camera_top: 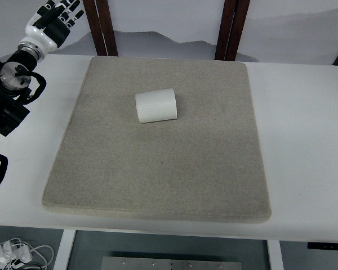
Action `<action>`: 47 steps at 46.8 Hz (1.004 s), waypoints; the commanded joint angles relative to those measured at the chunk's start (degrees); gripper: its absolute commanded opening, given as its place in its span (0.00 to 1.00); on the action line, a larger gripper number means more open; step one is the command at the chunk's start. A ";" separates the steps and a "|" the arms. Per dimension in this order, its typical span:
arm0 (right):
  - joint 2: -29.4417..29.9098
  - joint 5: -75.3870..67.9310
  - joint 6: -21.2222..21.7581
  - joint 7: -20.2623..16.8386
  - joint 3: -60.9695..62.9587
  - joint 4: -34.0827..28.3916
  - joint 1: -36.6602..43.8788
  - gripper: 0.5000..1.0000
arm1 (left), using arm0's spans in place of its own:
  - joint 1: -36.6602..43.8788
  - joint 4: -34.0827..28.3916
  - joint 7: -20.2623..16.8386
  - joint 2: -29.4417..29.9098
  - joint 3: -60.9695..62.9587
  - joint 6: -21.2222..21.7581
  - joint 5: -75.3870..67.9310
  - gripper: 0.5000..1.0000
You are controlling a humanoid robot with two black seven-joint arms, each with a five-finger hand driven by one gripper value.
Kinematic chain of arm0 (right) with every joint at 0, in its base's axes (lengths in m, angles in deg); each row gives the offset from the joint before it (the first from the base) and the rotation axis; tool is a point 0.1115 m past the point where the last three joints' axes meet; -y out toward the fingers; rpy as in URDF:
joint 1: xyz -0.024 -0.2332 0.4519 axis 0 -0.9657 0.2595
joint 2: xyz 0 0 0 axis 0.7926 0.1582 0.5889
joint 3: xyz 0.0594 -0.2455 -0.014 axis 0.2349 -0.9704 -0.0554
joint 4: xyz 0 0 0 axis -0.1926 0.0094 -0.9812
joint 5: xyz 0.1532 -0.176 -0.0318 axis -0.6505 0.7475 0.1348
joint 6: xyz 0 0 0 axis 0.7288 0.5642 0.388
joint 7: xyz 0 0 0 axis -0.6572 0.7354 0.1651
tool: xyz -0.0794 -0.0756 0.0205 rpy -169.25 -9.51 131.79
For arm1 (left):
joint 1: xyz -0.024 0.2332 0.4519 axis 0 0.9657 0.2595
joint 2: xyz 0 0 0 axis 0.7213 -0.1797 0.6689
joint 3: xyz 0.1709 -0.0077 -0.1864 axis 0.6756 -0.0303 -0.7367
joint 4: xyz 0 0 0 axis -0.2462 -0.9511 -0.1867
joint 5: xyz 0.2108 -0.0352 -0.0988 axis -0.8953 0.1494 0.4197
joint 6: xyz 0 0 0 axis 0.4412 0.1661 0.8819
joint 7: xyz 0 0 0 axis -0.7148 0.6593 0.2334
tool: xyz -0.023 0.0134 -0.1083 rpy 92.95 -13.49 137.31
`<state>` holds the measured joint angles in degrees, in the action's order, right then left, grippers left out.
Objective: Flip white cup upright
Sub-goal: 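Move the left hand over the mat toward the sideways white mug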
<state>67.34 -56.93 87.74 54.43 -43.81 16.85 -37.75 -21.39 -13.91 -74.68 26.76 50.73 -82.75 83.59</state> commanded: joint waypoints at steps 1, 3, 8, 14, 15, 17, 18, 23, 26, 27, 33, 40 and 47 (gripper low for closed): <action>0.00 0.00 0.00 -0.01 0.00 0.00 0.00 0.90 | 0.01 3.79 -0.13 2.66 0.33 -0.89 -1.29 1.00; 0.00 0.00 0.00 -0.01 0.00 0.00 0.00 0.90 | 0.10 6.52 -0.04 3.80 0.42 -0.99 -2.52 1.00; 0.00 0.00 0.00 -0.01 0.00 0.00 0.00 0.90 | -0.07 12.67 -0.04 6.35 0.59 -0.99 -9.89 1.00; 0.00 0.00 0.00 -0.01 0.00 0.00 0.00 0.90 | -0.42 19.44 -0.04 8.64 0.50 -0.37 -19.65 1.00; 0.00 0.00 0.00 -0.01 0.00 0.00 0.00 0.90 | -0.43 20.76 -0.04 9.17 0.50 -0.37 -21.14 1.00; 0.00 0.00 0.00 -0.01 0.00 0.00 0.00 0.90 | -0.51 23.13 -0.13 10.31 0.50 -0.28 -23.61 1.00; 0.00 0.00 0.00 -0.01 0.00 0.00 0.00 0.90 | -0.51 24.36 -0.04 10.92 0.59 -0.11 -24.93 1.00; 0.00 0.00 0.00 -0.01 0.00 0.00 0.00 0.90 | -0.95 29.90 0.05 13.65 0.68 -0.11 -32.22 1.00; 0.00 0.00 0.00 -0.01 0.00 0.00 0.00 0.90 | -0.95 33.42 0.05 14.97 0.86 -0.02 -37.40 1.00; 0.00 0.00 0.00 -0.01 0.00 0.00 0.00 0.90 | -0.95 34.38 0.13 15.41 0.86 0.07 -39.16 1.00; 0.00 0.00 0.00 0.08 0.00 0.00 0.00 0.90 | -1.04 39.22 0.40 16.82 2.43 0.95 -51.46 1.00; 0.00 0.00 0.00 -0.01 0.00 0.09 0.00 0.90 | -0.95 43.70 0.48 16.91 3.75 3.76 -65.62 0.99; 0.00 0.00 0.00 0.08 0.00 0.00 0.00 0.90 | -1.57 47.22 2.15 16.82 6.57 5.52 -74.24 0.98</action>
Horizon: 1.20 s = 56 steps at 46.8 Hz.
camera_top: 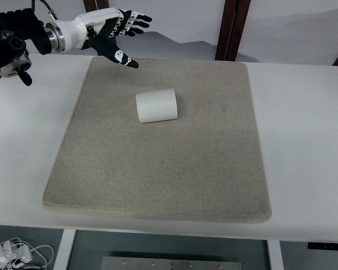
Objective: Flip white cup upright
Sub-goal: 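Move the left hand over the mat toward the sideways white mug, then lower the left hand and close its fingers around the white mug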
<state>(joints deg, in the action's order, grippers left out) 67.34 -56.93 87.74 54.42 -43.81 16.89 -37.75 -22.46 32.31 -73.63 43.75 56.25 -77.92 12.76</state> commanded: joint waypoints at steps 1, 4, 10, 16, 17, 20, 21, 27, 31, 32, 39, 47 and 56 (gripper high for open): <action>0.00 0.00 0.00 0.00 0.00 -0.03 0.00 0.90 | -0.77 1.09 1.89 -0.43 1.14 0.94 -4.20 0.98; 0.00 0.00 0.00 0.00 0.00 -0.03 0.00 0.90 | -1.12 2.32 5.40 -0.87 1.23 1.56 -5.79 0.98; 0.00 0.00 0.00 0.00 0.00 -0.03 0.00 0.90 | -1.38 4.78 11.12 -2.01 2.46 2.18 -5.97 0.98; 0.00 0.00 0.00 0.00 0.00 -0.03 0.00 0.90 | -2.00 5.40 15.16 -3.77 3.43 2.62 -5.97 0.99; 0.00 0.00 0.00 0.00 0.00 0.05 0.00 0.90 | -2.09 5.40 15.60 -3.86 3.69 2.62 -5.97 0.99; 0.00 0.00 0.00 0.00 0.00 -0.03 0.00 0.90 | -2.44 5.40 16.66 -3.94 4.83 2.53 -5.97 0.99; 0.00 0.00 0.00 0.00 0.00 -0.03 0.00 0.90 | -2.61 5.40 16.75 -4.03 5.10 2.53 -5.97 0.99; 0.00 0.00 0.00 0.00 0.00 0.05 0.00 0.90 | -2.97 5.05 17.81 -5.52 6.86 2.70 -5.97 0.99; 0.00 0.00 0.00 0.00 0.00 0.05 0.00 0.90 | -2.88 4.87 17.89 -6.49 7.21 2.88 -6.06 0.99; 0.00 0.00 0.00 0.09 0.00 -0.03 0.00 0.90 | -2.88 4.78 17.89 -6.75 7.12 2.97 -6.06 0.99; 0.00 0.00 0.00 0.00 0.00 -0.03 0.00 0.90 | -2.97 3.64 18.16 -8.51 7.21 3.49 -6.06 0.99; 0.00 0.00 0.00 0.00 0.00 -0.03 0.00 0.90 | -2.44 1.88 18.51 -10.01 8.26 3.76 -5.97 0.99; 0.00 0.00 0.00 0.00 0.00 -0.03 0.00 0.90 | -1.82 -1.72 19.04 -13.26 8.27 4.81 -5.97 0.99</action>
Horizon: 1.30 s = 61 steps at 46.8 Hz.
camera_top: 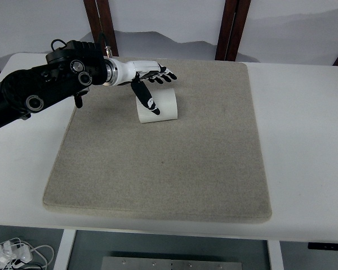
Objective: Flip white cup upright
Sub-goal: 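Lower the left hand and close its fingers around the white mug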
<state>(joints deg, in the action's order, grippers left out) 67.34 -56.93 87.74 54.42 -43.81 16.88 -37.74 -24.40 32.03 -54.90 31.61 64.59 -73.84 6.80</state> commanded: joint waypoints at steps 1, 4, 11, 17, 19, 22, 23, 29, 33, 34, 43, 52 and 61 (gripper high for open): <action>0.00 0.00 0.00 0.00 0.00 -0.02 -0.01 0.90 | 0.12 -1.70 0.31 -1.30 0.00 0.91 0.08 0.99; 0.00 0.00 0.00 0.00 0.00 0.07 -0.01 0.90 | 0.21 -2.05 0.40 -1.66 0.00 1.00 -0.01 0.99; 0.00 0.00 0.00 0.00 0.00 -0.02 -0.01 0.90 | 0.91 -2.23 1.01 -1.83 0.09 1.08 -0.01 1.00; 0.00 0.00 0.00 0.00 0.00 -0.02 -0.01 0.90 | 1.26 -2.40 1.01 -1.83 0.09 1.08 -0.01 1.00; 0.00 0.00 0.00 0.00 0.00 -0.02 -0.01 0.90 | 1.35 -2.84 1.01 -1.83 0.09 1.08 -0.01 1.00; 0.00 0.00 0.00 0.00 0.00 -0.02 -0.01 0.90 | 1.44 -3.46 1.01 -1.92 0.09 1.08 -0.01 1.00; 0.00 0.00 0.00 0.00 0.00 -0.02 -0.01 0.90 | 1.44 -3.63 1.01 -1.92 0.09 1.08 -0.01 1.00; 0.00 0.00 0.00 0.00 0.00 -0.02 -0.01 0.90 | 1.70 -3.81 1.01 -2.89 0.09 1.00 -0.10 1.00; 0.00 0.00 0.00 0.00 0.00 -0.02 -0.01 0.90 | 1.62 -3.90 1.01 -2.97 0.79 1.08 -0.01 0.98; 0.00 0.00 0.00 0.00 0.00 -0.02 -0.01 0.90 | 1.53 -3.90 1.01 -2.97 1.49 1.08 -0.01 0.97; 0.00 0.00 0.00 0.00 0.00 -0.02 -0.01 0.90 | 1.53 -3.90 1.01 -3.06 2.55 1.08 -0.01 0.88; 0.00 0.00 0.00 0.00 0.00 -0.02 -0.01 0.90 | 1.44 -3.90 1.01 -3.06 2.64 1.17 -0.10 0.64; 0.00 0.00 0.00 0.00 0.00 -0.02 -0.01 0.90 | 1.18 -3.90 1.01 -3.06 2.55 1.61 -0.10 0.39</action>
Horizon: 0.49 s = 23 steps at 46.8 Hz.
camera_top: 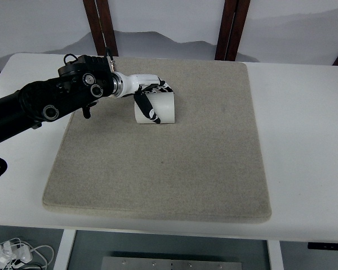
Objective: Flip white cup upright
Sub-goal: 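Lower the left hand and close its fingers around the white mug, then lift the mug with the left hand and rotate it opening-up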
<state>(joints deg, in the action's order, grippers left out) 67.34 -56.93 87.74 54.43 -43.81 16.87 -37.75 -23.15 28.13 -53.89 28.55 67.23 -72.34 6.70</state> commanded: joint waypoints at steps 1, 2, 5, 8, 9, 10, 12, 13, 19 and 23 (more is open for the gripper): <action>0.00 0.00 0.00 -0.01 0.00 -0.02 0.00 0.90 | -0.16 0.00 0.00 0.09 -0.08 0.11 0.09 0.33; 0.00 0.00 0.00 -0.01 0.00 -0.02 0.00 0.90 | -0.17 0.00 0.00 0.09 -0.08 0.11 0.09 0.28; 0.00 0.00 0.00 -0.01 0.00 -0.02 0.00 0.90 | -0.25 0.09 -0.09 0.09 -0.17 0.11 0.09 0.15; 0.00 0.00 0.00 -0.01 0.00 -0.02 0.00 0.90 | -0.25 0.09 -0.09 0.09 -0.17 0.11 0.18 0.04; 0.00 0.00 0.00 -0.01 0.00 -0.02 0.00 0.90 | -0.25 0.09 -0.09 0.09 -0.17 0.11 0.18 0.04; 0.00 0.00 0.00 -0.01 0.00 -0.02 0.00 0.90 | -0.25 0.09 -0.09 0.09 -0.34 0.11 0.27 0.02; 0.00 0.00 0.00 -0.01 0.00 -0.02 0.00 0.90 | -0.25 0.09 -0.09 0.09 -0.70 0.11 0.27 0.00; 0.00 0.00 0.00 0.08 0.00 -0.02 0.00 0.90 | -0.25 0.09 -0.09 0.09 -0.96 0.11 0.27 0.00; 0.00 0.00 0.00 -0.01 0.00 -0.02 0.00 0.90 | -0.34 0.09 -0.44 0.35 -1.40 0.11 1.32 0.00; 0.00 0.00 0.00 -0.01 0.00 -0.02 0.00 0.90 | -0.25 0.09 -1.23 0.79 -3.24 -0.06 1.76 0.00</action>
<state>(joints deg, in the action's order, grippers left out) 67.34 -56.93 87.74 54.42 -43.82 16.87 -37.75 -23.48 28.27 -54.53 29.05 65.58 -72.22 8.09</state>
